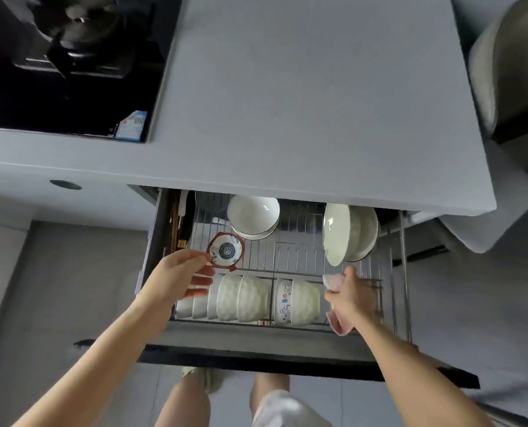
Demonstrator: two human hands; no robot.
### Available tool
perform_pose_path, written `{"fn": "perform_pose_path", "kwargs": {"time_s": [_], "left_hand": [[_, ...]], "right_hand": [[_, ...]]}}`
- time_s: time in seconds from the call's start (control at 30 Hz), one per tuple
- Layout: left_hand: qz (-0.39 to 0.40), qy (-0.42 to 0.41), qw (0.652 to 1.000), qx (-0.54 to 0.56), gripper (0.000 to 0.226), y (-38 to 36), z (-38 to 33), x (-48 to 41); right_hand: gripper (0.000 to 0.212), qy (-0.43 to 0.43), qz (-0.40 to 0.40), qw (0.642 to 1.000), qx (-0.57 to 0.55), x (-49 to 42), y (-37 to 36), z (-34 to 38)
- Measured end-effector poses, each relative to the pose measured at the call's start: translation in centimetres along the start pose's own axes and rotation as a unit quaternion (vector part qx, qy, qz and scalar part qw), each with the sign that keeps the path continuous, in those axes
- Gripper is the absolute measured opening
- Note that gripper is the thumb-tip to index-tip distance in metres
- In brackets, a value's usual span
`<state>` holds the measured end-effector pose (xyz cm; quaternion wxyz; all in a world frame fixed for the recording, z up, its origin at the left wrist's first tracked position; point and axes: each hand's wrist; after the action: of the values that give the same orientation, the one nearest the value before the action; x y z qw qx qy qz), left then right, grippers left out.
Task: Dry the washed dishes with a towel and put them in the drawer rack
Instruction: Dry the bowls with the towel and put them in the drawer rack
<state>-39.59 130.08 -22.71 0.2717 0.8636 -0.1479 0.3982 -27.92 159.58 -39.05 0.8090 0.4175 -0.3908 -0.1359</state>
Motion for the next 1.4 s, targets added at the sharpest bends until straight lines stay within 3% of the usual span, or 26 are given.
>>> {"fn": "perform_pose_path", "kwargs": {"time_s": [0.23, 0.43, 0.57, 0.67, 0.77, 1.03, 1.17, 1.3, 1.4], "left_hand": [[-0.056, 0.077, 0.995, 0.031, 0.018, -0.9, 2.5, 0.3], [-0.091, 0.112, 0.987, 0.064, 0.018, 0.0, 4.1, 1.2], [-0.112, 0.111, 0.983, 0.092, 0.018, 1.0, 4.5, 2.3], [-0.12, 0.103, 0.981, 0.109, 0.021, 2.0, 4.8, 3.1], [-0.134, 0.094, 0.977, 0.136, 0.019, 3.5, 5.4, 3.9], [-0.221, 0.064, 0.94, 0.253, 0.017, 11.7, 10.4, 8.2], [-0.276, 0.045, 0.918, 0.281, 0.015, 18.3, 14.7, 11.2], [-0.332, 0.026, 0.891, 0.31, 0.015, 26.7, 21.7, 14.5], [-0.379, 0.026, 0.863, 0.332, 0.016, 33.8, 27.4, 17.2]], "right_hand": [[0.053, -0.027, 0.052, 0.998, -0.031, -2.1, -5.3, -1.7], [0.052, -0.029, 0.076, 0.996, -0.03, -1.6, -5.1, -1.4], [0.046, 0.054, 0.073, 0.995, 0.032, -0.5, -1.5, 1.5], [0.047, 0.149, 0.08, 0.985, -0.012, 1.3, 1.0, 6.9], [0.044, 0.247, 0.119, 0.956, -0.101, 3.8, 2.8, 14.1], [0.04, 0.443, 0.212, 0.836, -0.244, 14.2, 0.6, 33.7], [0.031, 0.489, 0.266, 0.786, -0.271, 20.9, -2.4, 42.2], [0.036, 0.528, 0.316, 0.738, -0.275, 29.2, -7.4, 50.7], [0.029, 0.542, 0.323, 0.723, -0.283, 35.5, -11.7, 56.5]]}}
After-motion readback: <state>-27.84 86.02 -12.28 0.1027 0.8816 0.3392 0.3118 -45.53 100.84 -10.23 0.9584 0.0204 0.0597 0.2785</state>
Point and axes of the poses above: each hand's wrist, its own x-axis away from the middle knuckle, its own y-axis out of the back of the hand, z = x × y, and after that the axes turned 14 degrees about -x, right-handed
